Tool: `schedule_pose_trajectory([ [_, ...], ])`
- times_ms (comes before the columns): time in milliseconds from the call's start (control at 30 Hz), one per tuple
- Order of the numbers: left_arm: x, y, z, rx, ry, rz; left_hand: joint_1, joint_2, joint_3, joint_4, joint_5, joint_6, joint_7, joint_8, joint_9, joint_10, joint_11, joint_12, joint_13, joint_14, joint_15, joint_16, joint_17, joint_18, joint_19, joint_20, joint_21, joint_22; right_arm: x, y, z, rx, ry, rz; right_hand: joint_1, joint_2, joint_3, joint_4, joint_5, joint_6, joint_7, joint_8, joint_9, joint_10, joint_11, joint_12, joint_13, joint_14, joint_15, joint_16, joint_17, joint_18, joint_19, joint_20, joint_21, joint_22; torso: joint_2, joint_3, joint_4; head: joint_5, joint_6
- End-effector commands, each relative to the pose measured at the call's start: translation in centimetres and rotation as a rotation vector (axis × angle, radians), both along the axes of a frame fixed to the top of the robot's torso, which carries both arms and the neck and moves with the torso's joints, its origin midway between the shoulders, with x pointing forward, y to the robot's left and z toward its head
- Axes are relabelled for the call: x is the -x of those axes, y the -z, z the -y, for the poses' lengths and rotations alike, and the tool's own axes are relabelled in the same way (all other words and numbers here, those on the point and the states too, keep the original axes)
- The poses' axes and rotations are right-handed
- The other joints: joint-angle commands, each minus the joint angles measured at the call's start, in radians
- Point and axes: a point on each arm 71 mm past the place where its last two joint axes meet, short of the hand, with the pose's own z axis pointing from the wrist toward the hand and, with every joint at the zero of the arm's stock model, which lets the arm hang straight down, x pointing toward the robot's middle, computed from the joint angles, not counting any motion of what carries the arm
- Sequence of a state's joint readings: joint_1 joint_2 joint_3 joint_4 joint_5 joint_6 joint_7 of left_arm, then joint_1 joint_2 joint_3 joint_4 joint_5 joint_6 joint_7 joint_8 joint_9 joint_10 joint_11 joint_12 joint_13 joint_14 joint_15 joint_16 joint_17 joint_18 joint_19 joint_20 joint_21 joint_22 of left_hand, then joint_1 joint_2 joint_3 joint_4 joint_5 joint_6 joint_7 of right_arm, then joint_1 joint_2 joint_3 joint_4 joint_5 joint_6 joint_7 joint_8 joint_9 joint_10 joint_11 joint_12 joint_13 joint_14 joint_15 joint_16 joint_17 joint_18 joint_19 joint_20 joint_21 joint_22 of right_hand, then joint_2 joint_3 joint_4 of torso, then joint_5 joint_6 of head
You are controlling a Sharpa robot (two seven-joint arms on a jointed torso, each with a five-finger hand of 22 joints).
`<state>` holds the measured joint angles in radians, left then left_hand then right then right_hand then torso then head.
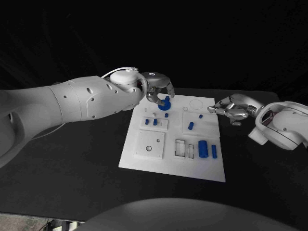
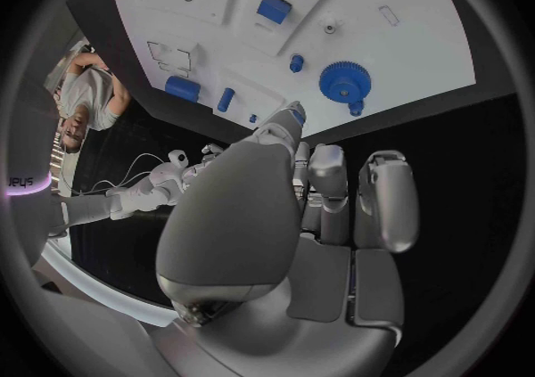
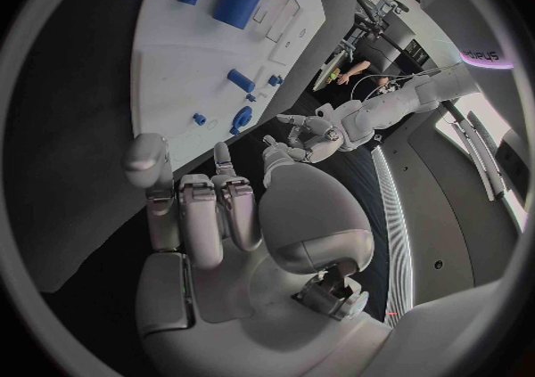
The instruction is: Assemble the parts on the task board
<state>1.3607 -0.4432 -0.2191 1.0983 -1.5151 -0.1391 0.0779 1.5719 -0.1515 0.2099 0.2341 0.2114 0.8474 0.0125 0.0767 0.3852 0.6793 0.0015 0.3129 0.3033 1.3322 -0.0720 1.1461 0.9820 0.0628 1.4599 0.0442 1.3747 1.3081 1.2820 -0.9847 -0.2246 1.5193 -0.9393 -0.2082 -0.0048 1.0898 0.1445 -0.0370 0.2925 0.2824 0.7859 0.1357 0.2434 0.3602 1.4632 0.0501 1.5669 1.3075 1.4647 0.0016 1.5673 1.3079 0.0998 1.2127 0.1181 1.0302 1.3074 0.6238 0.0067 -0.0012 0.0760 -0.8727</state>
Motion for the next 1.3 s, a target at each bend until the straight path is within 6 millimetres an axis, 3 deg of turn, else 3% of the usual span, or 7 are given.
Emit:
schedule_pose_trajectory([
  [33, 0.1, -0.1, 0.2, -0.029, 0.065, 0.052, 0.002, 0.015, 0.007, 0.001, 0.008, 0.011, 0.007, -0.006, -0.011, 0.010, -0.001, -0.003, -0.012, -0.002, 0.006, 0.007, -0.008, -0.014, 0.007, 0.002, -0.002, 0.195, 0.1, 0.0, 0.0, -0.004, -0.011, 0.002, 0.005, 0.003, -0.004, -0.003, 0.006, 0.005, 0.000, -0.004, -0.001, 0.108, 0.005, 0.004, 0.263, 0.106, 0.005, 0.003, 0.263, 0.017, -0.004, 0.001, -0.005, 0.108, -0.001, 0.0005, 0.0011, -0.003, 0.000],
  [500, 0.1, 0.2, 0.3, -0.038, 0.069, 0.037, 0.003, 0.019, 0.021, -0.003, 0.013, 0.044, 0.011, 0.000, -0.036, 0.041, -0.004, -0.001, -0.039, -0.013, 0.006, 0.011, -0.031, -0.012, 0.004, 0.003, -0.010, 0.194, 0.1, 0.0, -0.1, -0.007, -0.015, 0.004, 0.005, 0.003, -0.004, -0.003, 0.006, 0.005, 0.000, -0.004, -0.001, 0.108, 0.005, 0.004, 0.263, 0.106, 0.005, 0.003, 0.263, 0.016, -0.003, 0.001, -0.004, 0.109, -0.001, 0.0002, 0.0013, 0.003, 0.000],
  [1300, 0.2, 1.2, 0.6, -0.056, 0.071, 0.002, -0.001, 0.021, 0.041, -0.005, 0.012, 0.074, 0.020, 0.005, -0.065, 0.096, -0.002, -0.001, -0.074, -0.025, 0.008, 0.013, -0.066, -0.011, 0.002, 0.004, -0.019, 0.193, 0.1, -0.1, -0.1, -0.014, -0.016, 0.011, 0.005, 0.003, -0.005, -0.003, 0.006, 0.005, 0.000, -0.004, -0.001, 0.108, 0.005, 0.004, 0.263, 0.106, 0.005, 0.003, 0.263, 0.016, -0.003, 0.001, -0.004, 0.109, -0.001, 0.0004, 0.0011, -0.003, 0.000],
])
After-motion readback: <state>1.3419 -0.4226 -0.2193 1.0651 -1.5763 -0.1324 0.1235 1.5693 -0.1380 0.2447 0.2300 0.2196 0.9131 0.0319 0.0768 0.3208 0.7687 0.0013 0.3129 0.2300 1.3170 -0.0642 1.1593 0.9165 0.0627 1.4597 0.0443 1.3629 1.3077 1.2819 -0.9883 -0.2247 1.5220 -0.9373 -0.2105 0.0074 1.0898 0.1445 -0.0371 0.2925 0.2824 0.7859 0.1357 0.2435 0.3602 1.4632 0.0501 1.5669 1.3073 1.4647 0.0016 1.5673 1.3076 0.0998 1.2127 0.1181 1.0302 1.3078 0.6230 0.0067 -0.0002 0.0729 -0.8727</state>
